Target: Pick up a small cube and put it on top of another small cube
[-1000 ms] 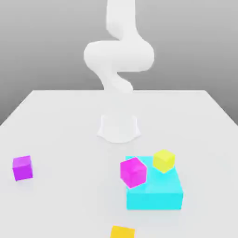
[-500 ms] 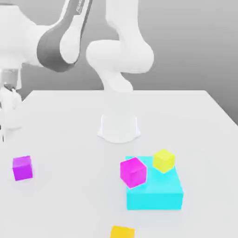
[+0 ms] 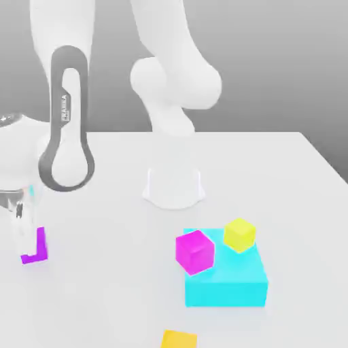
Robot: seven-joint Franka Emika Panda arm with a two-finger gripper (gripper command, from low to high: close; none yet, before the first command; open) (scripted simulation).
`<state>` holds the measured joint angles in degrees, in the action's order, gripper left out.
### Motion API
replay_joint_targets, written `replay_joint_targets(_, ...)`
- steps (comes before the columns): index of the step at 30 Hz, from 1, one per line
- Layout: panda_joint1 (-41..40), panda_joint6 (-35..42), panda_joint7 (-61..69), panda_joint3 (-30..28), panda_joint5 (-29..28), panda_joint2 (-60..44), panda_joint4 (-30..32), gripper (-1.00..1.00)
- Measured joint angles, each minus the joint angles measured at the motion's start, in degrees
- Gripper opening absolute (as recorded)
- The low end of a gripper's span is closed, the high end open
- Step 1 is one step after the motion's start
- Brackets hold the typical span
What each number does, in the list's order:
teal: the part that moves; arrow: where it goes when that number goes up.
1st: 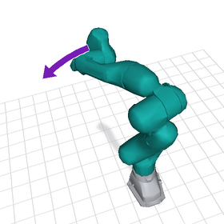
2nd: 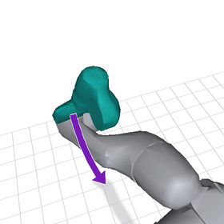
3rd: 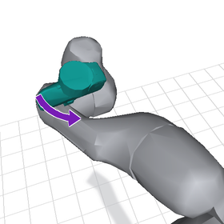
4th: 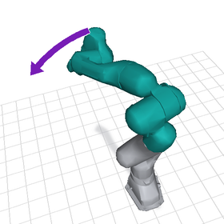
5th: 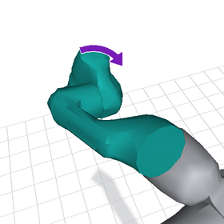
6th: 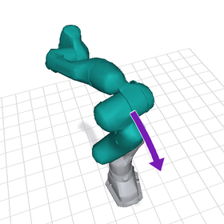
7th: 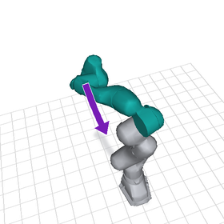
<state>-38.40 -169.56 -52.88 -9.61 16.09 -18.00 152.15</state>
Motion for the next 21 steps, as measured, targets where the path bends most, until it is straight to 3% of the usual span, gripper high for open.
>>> replay_joint_targets(3,0.47,0.83,-0.72,-0.70,-0.93,1.05,0.25,-1.00)
replay_joint_targets(8,4.12,8.35,-7.65,-5.84,-9.80,10.87,2.25,-1.00)
replay_joint_targets(14,16.29,17.89,-21.80,2.62,-12.17,23.58,4.59,-1.00)
replay_joint_targets(21,28.23,28.59,-36.66,16.77,-9.79,37.12,7.36,-1.00)
